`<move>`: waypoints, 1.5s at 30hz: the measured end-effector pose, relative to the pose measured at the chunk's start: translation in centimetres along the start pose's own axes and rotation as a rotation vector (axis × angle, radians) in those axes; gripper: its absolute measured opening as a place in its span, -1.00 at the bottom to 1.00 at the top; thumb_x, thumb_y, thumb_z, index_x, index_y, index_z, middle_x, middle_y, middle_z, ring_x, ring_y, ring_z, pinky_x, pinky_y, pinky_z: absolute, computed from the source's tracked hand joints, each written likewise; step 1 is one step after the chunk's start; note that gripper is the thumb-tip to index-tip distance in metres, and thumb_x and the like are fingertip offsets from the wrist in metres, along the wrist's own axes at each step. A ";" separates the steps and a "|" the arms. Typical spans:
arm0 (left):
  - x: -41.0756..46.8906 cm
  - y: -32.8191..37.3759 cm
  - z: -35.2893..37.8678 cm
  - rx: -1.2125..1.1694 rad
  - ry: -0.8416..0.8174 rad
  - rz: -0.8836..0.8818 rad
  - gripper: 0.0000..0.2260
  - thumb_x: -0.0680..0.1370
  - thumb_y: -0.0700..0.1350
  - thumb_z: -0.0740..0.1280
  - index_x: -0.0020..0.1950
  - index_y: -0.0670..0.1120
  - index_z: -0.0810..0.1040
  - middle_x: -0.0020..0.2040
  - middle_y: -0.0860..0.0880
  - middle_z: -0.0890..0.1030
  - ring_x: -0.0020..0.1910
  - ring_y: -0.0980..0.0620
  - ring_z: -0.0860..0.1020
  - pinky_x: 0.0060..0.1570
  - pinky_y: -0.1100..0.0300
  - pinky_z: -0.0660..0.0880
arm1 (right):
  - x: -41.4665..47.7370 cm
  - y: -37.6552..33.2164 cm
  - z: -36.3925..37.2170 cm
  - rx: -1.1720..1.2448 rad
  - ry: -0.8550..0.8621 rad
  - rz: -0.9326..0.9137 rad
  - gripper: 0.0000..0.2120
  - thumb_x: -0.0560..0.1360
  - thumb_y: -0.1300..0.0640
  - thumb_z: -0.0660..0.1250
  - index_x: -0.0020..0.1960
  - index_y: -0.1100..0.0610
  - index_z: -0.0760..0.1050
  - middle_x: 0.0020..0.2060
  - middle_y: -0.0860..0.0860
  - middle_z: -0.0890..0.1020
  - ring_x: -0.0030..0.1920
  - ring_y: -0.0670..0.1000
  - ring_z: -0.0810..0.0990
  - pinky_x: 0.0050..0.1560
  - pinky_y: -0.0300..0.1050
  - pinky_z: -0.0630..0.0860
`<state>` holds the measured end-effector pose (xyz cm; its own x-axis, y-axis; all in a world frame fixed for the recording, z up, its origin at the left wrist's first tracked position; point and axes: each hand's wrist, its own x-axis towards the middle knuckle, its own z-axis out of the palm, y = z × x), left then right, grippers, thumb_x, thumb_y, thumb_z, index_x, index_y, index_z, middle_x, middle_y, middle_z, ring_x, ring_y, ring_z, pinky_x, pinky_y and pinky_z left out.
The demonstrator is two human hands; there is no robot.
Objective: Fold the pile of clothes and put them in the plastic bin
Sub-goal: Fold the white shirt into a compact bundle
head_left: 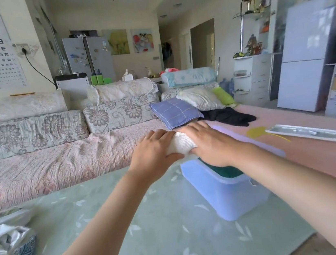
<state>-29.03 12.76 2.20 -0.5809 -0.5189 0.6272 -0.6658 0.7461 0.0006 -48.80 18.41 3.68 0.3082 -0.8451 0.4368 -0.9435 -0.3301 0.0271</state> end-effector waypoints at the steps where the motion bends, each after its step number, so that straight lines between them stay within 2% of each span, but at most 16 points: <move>1: 2.0 0.8 0.8 -0.044 -0.023 0.006 -0.44 0.44 0.23 0.41 0.36 0.02 0.48 0.16 0.01 0.56 0.11 -0.08 0.48 0.10 0.03 0.40 | 0.2 2.0 -0.8 0.026 -0.038 0.045 -0.39 0.54 0.13 0.39 0.52 0.06 0.23 0.41 0.05 0.37 0.40 0.10 0.29 0.41 -0.08 0.22; 7: 10.7 5.3 7.2 -0.219 -0.318 -0.029 -0.45 0.54 0.22 0.30 0.46 0.02 0.36 0.31 -0.04 0.49 0.30 -0.07 0.42 0.28 0.04 0.34 | -0.1 13.2 -1.9 0.140 -0.280 0.224 -0.31 0.50 0.03 0.45 0.54 -0.07 0.23 0.48 -0.03 0.36 0.46 0.01 0.32 0.43 -0.06 0.26; 10: 12.3 7.1 10.5 -0.280 -0.548 -0.095 -0.51 0.59 0.19 0.23 0.47 0.06 0.31 0.29 -0.04 0.50 0.23 -0.05 0.47 0.19 0.04 0.41 | -1.8 16.6 -0.7 0.193 -0.419 0.364 -0.45 0.51 -0.03 0.43 0.39 -0.22 0.26 0.29 -0.06 0.48 0.18 0.05 0.50 0.18 0.02 0.46; 12: 12.4 7.9 12.4 -0.354 -0.656 -0.116 -0.55 0.61 0.15 0.22 0.47 0.05 0.31 0.29 -0.05 0.51 0.19 -0.06 0.49 0.13 0.06 0.43 | -2.6 18.1 0.4 0.261 -0.494 0.396 -0.59 0.49 -0.05 0.45 0.21 -0.27 0.31 0.17 -0.09 0.52 0.08 0.04 0.53 0.13 0.05 0.51; 14: 12.1 8.4 13.8 -0.404 -0.764 -0.125 -0.56 0.63 0.13 0.20 0.48 0.07 0.27 0.29 0.00 0.48 0.20 -0.05 0.46 0.13 0.07 0.40 | -2.9 19.4 1.7 0.331 -0.575 0.393 -0.68 0.48 -0.02 0.47 0.08 -0.26 0.37 0.12 -0.16 0.51 0.12 -0.01 0.52 0.17 -0.07 0.48; 16: 11.6 9.0 15.4 -0.428 -0.866 -0.119 -0.58 0.63 0.13 0.19 0.46 0.06 0.28 0.27 0.07 0.45 0.16 0.00 0.44 0.11 0.10 0.36 | -3.1 20.4 3.2 0.358 -0.672 0.383 -0.72 0.50 0.06 0.47 0.09 -0.16 0.43 0.10 -0.16 0.53 0.14 -0.05 0.52 0.15 -0.14 0.46; 19: 11.5 9.8 17.5 -0.345 -1.018 -0.099 -0.62 0.61 0.16 0.18 0.38 0.03 0.35 0.18 0.03 0.50 0.08 0.00 0.46 -0.02 0.12 0.34 | -3.4 21.3 5.7 0.347 -0.796 0.351 -0.72 0.50 0.09 0.46 0.15 -0.05 0.46 0.13 -0.09 0.56 0.17 0.01 0.55 0.22 0.09 0.52; 22: 11.9 10.6 19.0 -0.206 -1.151 -0.040 -0.61 0.61 0.15 0.20 0.34 -0.05 0.41 0.15 -0.02 0.55 0.11 -0.06 0.51 -0.03 0.12 0.36 | -3.5 22.0 8.2 0.287 -0.907 0.331 -0.69 0.51 0.06 0.43 0.20 -0.09 0.45 0.16 -0.09 0.53 0.19 0.04 0.54 0.22 0.13 0.52; 27: 11.8 11.3 21.6 -0.127 -1.036 -0.014 -0.62 0.48 0.09 0.42 0.20 -0.08 0.56 0.02 -0.03 0.61 0.04 -0.08 0.56 0.01 0.07 0.50 | -3.2 22.5 10.3 0.201 -0.981 0.290 -0.60 0.51 0.08 0.44 0.32 0.03 0.47 0.22 -0.04 0.56 0.21 0.06 0.54 0.26 0.09 0.48; 30: 11.9 11.2 22.0 -0.148 -0.961 -0.005 -0.64 0.45 0.08 0.45 0.18 -0.05 0.61 -0.01 -0.02 0.63 0.01 -0.06 0.55 -0.02 0.10 0.50 | -3.2 22.5 10.0 0.191 -1.027 0.300 -0.60 0.53 0.08 0.41 0.36 0.01 0.48 0.22 -0.03 0.59 0.21 0.06 0.55 0.26 0.04 0.48; 34: 11.9 11.3 22.1 -0.096 -1.136 0.028 -0.72 0.58 0.01 0.29 0.17 -0.15 0.57 -0.20 -0.02 0.51 -0.04 -0.12 0.59 -0.10 0.07 0.43 | -3.2 21.9 10.1 0.141 -1.111 0.277 -0.56 0.58 0.09 0.30 0.46 -0.06 0.41 0.29 -0.09 0.54 0.26 0.04 0.51 0.29 -0.03 0.45; 37: 11.8 11.2 22.2 -0.085 -1.232 -0.006 -0.81 0.62 -0.02 0.23 0.11 -0.09 0.53 -0.02 -0.08 0.59 -0.02 -0.15 0.64 -0.06 0.05 0.47 | -3.1 21.8 11.0 0.095 -1.136 0.262 -0.58 0.54 0.06 0.29 0.39 -0.10 0.48 0.25 -0.07 0.58 0.19 0.09 0.56 0.22 0.10 0.55; 39: 11.8 11.4 21.8 -0.082 -1.162 -0.032 -0.72 0.59 0.01 0.30 0.24 -0.07 0.56 0.13 -0.07 0.62 0.08 -0.12 0.60 0.07 0.05 0.50 | -2.9 21.8 10.9 0.037 -1.010 0.258 -0.65 0.46 0.00 0.41 0.24 -0.03 0.60 0.07 -0.04 0.65 0.04 0.09 0.62 0.05 0.03 0.61; 40: 11.9 11.5 21.8 -0.057 -1.072 -0.046 -0.71 0.55 0.03 0.35 0.21 -0.06 0.59 0.09 -0.06 0.63 0.08 -0.10 0.58 0.07 0.07 0.50 | -2.9 21.9 10.6 -0.016 -0.890 0.244 -0.67 0.40 -0.03 0.47 0.14 0.01 0.63 -0.02 -0.03 0.66 -0.04 0.08 0.63 -0.09 -0.04 0.59; 43: 12.4 11.7 21.4 0.097 -0.915 -0.063 -0.84 0.53 -0.10 0.36 -0.22 -0.12 0.53 -0.31 -0.02 0.54 -0.07 -0.06 0.58 -0.10 0.12 0.54 | -3.3 22.1 9.9 -0.031 -0.653 0.163 -0.67 0.33 0.04 0.55 0.06 0.03 0.61 -0.10 -0.07 0.57 -0.13 0.03 0.55 -0.26 -0.12 0.41; 45: 12.4 12.0 21.4 0.124 -1.048 0.000 -0.82 0.54 -0.20 0.32 -0.27 -0.16 0.51 -0.41 0.04 0.46 -0.14 -0.05 0.57 -0.22 0.19 0.45 | -3.6 22.1 9.9 0.059 -0.682 0.186 -0.73 0.39 0.17 0.50 0.08 0.05 0.65 -0.07 -0.08 0.64 -0.12 -0.02 0.55 -0.20 -0.17 0.46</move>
<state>-54.22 6.33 -6.70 -0.6555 -0.6643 -0.3592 -0.6750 0.7287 -0.1157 -69.56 10.01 -6.15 0.1682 -0.9582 -0.2315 -0.9857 -0.1609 -0.0501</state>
